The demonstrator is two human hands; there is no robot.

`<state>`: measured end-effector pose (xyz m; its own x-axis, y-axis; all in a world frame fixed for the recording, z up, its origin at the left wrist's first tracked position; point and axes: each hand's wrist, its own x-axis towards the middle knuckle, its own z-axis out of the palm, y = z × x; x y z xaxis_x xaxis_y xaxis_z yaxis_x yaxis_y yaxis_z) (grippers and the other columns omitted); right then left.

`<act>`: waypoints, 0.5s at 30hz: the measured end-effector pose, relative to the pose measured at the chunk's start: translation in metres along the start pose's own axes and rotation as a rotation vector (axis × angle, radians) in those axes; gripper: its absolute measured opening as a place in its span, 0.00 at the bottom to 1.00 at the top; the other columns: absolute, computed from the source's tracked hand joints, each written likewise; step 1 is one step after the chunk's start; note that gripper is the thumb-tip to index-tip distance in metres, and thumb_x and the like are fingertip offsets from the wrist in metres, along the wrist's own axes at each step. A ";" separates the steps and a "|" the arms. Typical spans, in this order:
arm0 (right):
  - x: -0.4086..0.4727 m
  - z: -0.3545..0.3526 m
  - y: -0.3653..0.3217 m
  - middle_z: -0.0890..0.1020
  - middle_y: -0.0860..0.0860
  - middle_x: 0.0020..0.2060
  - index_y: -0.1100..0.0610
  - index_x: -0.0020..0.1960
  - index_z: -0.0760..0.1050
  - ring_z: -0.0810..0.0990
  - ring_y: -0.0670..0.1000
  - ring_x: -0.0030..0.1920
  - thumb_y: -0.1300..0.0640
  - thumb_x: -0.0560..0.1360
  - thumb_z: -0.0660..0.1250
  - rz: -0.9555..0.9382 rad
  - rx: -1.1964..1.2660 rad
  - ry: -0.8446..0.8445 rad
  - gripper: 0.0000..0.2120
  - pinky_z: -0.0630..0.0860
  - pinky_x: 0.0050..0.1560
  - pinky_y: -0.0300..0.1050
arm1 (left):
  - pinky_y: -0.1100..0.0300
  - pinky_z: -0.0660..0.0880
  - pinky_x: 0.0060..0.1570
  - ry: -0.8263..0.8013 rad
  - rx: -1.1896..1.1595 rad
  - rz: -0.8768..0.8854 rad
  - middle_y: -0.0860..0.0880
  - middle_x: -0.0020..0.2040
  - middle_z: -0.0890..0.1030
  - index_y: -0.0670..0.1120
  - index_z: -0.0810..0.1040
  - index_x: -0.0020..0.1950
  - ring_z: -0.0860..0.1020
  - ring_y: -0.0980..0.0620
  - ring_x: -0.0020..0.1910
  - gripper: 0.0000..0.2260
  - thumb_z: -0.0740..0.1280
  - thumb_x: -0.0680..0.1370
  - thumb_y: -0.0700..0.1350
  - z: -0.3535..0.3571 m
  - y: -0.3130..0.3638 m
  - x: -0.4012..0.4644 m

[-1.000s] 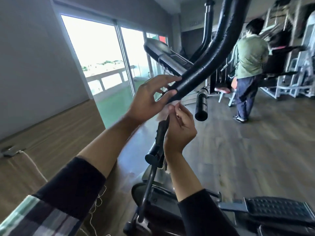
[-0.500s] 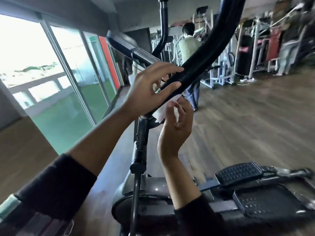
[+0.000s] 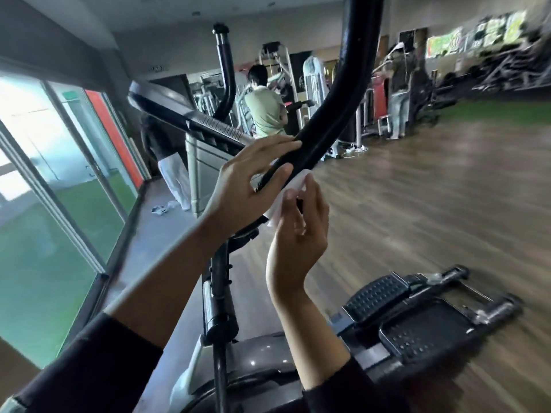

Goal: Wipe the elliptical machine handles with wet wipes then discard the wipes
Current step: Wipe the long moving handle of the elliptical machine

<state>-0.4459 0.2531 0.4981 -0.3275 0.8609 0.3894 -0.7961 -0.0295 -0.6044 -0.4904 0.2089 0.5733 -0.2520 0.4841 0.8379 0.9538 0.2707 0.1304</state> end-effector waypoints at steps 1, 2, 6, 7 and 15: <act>0.007 0.001 -0.001 0.77 0.54 0.62 0.62 0.65 0.74 0.74 0.54 0.64 0.63 0.77 0.66 -0.007 0.001 0.005 0.17 0.74 0.58 0.64 | 0.68 0.75 0.55 0.005 -0.027 -0.004 0.47 0.63 0.78 0.41 0.78 0.63 0.75 0.59 0.62 0.13 0.66 0.78 0.37 0.001 -0.001 0.000; 0.015 0.002 -0.003 0.77 0.54 0.62 0.63 0.65 0.73 0.74 0.54 0.64 0.63 0.77 0.65 -0.009 0.012 0.008 0.17 0.74 0.59 0.63 | 0.68 0.76 0.54 0.009 -0.053 -0.007 0.47 0.63 0.78 0.41 0.78 0.63 0.76 0.59 0.62 0.13 0.66 0.78 0.37 0.002 -0.002 0.001; 0.034 0.001 -0.011 0.77 0.54 0.60 0.63 0.65 0.73 0.76 0.50 0.63 0.64 0.77 0.66 0.026 0.044 0.007 0.17 0.76 0.60 0.56 | 0.66 0.77 0.53 0.022 -0.114 -0.018 0.48 0.63 0.78 0.42 0.79 0.63 0.75 0.58 0.63 0.13 0.66 0.78 0.36 0.005 -0.004 0.001; 0.030 0.000 -0.013 0.77 0.54 0.60 0.63 0.64 0.73 0.76 0.49 0.62 0.65 0.76 0.66 0.040 0.042 0.000 0.17 0.76 0.60 0.55 | 0.64 0.78 0.53 0.021 -0.128 -0.018 0.48 0.63 0.78 0.42 0.79 0.63 0.75 0.57 0.64 0.13 0.65 0.78 0.37 0.005 -0.005 0.001; 0.052 -0.001 -0.023 0.78 0.57 0.60 0.66 0.63 0.74 0.78 0.47 0.59 0.67 0.76 0.66 0.041 0.033 -0.019 0.16 0.76 0.51 0.33 | 0.62 0.77 0.56 -0.052 -0.280 -0.106 0.50 0.65 0.76 0.45 0.78 0.64 0.75 0.55 0.65 0.16 0.64 0.78 0.37 0.005 -0.004 0.010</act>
<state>-0.4446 0.2991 0.5317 -0.3695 0.8486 0.3786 -0.7982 -0.0813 -0.5969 -0.4978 0.2167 0.5784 -0.3534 0.5098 0.7844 0.9280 0.0853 0.3627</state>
